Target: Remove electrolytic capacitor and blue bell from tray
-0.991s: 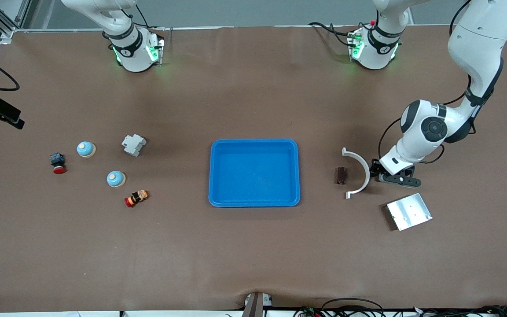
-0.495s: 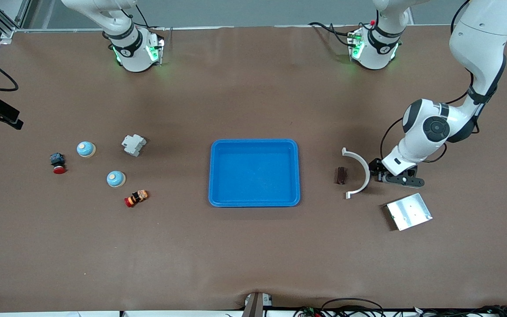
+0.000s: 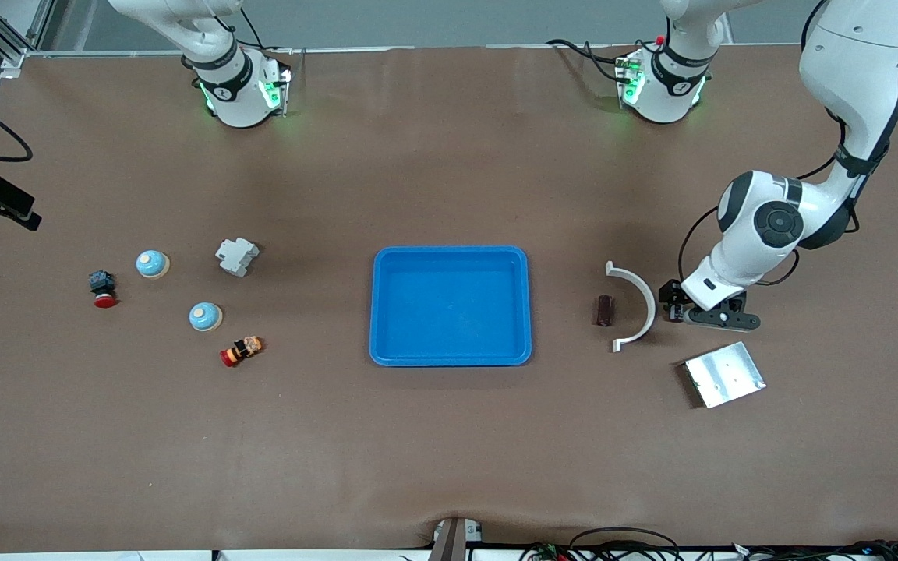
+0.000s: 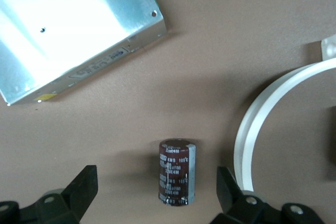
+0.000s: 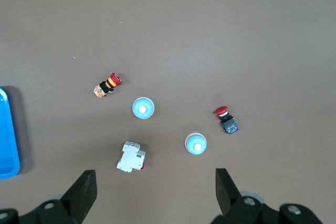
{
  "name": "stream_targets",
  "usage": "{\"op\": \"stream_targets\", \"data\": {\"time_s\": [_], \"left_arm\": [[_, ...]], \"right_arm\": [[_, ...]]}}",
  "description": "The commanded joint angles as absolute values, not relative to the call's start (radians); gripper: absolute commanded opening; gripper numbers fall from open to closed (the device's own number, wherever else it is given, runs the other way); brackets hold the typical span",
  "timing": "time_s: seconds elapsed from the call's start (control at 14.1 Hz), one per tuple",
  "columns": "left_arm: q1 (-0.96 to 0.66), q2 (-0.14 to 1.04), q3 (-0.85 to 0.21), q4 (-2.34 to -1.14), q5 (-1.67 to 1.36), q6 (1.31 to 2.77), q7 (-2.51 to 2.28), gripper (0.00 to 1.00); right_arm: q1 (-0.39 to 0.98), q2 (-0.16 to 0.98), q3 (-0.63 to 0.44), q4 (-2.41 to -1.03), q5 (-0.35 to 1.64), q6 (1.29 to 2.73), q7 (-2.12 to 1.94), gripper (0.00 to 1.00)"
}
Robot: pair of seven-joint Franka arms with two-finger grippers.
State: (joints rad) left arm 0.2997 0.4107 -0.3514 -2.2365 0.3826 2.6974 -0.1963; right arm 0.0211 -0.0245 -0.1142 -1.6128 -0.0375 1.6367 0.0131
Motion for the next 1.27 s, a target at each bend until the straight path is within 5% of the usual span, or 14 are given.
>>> {"op": "stream_targets", "data": {"time_s": [0.0, 0.78, 1.2], "left_arm": [[0.305, 0.377, -0.362, -2.235, 0.41, 2.672, -0.224, 1.0], [0.302, 0.371, -0.391, -2.171, 0.402, 2.634, -0.264, 1.0], [0.307, 0.298, -0.483, -2.093, 0.315, 2.416, -0.264, 1.0]], "right_arm": [[0.005, -0.04, -0.101, -1.621, -0.018, 1.64, 0.023, 1.0], [0.003, -0.028, -0.101, -1.58, -0.017, 1.641, 0.026, 1.0], [0.006, -0.012, -0.101, -1.551, -0.017, 1.638, 0.025, 1.0]]}}
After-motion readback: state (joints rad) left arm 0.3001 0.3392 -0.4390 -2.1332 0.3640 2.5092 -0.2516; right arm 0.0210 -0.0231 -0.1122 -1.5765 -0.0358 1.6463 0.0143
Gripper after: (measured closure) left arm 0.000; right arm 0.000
